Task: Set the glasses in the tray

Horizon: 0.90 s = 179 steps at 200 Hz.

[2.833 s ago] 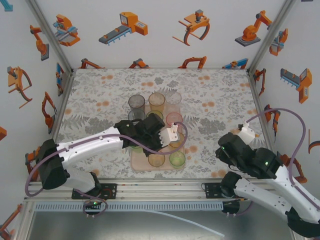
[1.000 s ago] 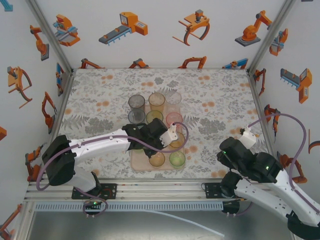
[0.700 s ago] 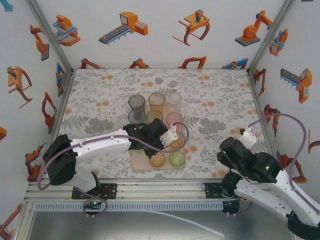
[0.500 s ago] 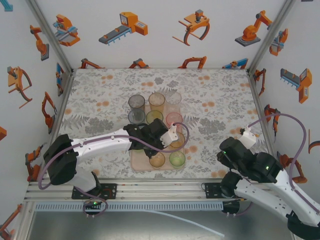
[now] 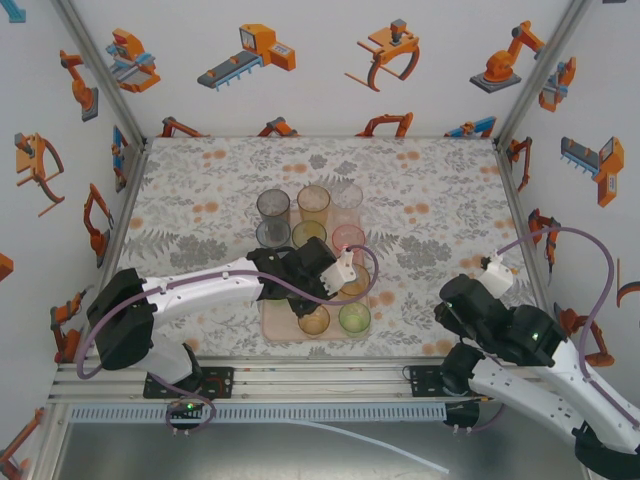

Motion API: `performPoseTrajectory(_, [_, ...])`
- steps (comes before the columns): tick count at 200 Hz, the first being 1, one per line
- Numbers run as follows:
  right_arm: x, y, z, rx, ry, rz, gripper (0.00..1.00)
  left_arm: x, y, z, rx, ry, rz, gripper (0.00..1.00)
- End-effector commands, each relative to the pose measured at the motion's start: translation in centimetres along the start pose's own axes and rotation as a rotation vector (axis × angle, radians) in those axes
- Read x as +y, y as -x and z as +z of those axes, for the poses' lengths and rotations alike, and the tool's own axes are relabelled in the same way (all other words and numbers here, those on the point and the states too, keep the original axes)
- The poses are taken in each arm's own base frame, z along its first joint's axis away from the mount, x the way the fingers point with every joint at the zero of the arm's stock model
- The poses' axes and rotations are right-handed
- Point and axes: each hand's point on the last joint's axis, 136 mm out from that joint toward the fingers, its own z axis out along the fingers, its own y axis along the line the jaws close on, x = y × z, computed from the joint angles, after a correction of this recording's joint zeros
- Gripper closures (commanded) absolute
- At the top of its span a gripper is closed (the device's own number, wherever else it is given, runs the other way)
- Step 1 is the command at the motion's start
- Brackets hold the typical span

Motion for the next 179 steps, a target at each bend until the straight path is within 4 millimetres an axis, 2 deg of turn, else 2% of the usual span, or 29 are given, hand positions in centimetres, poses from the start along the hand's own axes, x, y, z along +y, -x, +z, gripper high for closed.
performPoseTrajectory(1, [-0.9,0.2,0.1,-0.022,-0.030,0.014,0.72,-0.6,-0.5,-0.4,0.008,-0.020,0.000,0.72])
performPoseTrajectory(92, [-1.2,0.1,-0.1,-0.025,-0.020,0.022,0.72,-0.7,-0.2,-1.9,-0.005,-0.021,0.012,0.59])
performPoseTrajectory(179, [-1.3,0.2,-0.1,-0.031,-0.025,0.021,0.72,-0.9,0.0,-3.0,-0.004,-0.033,0.012,0.58])
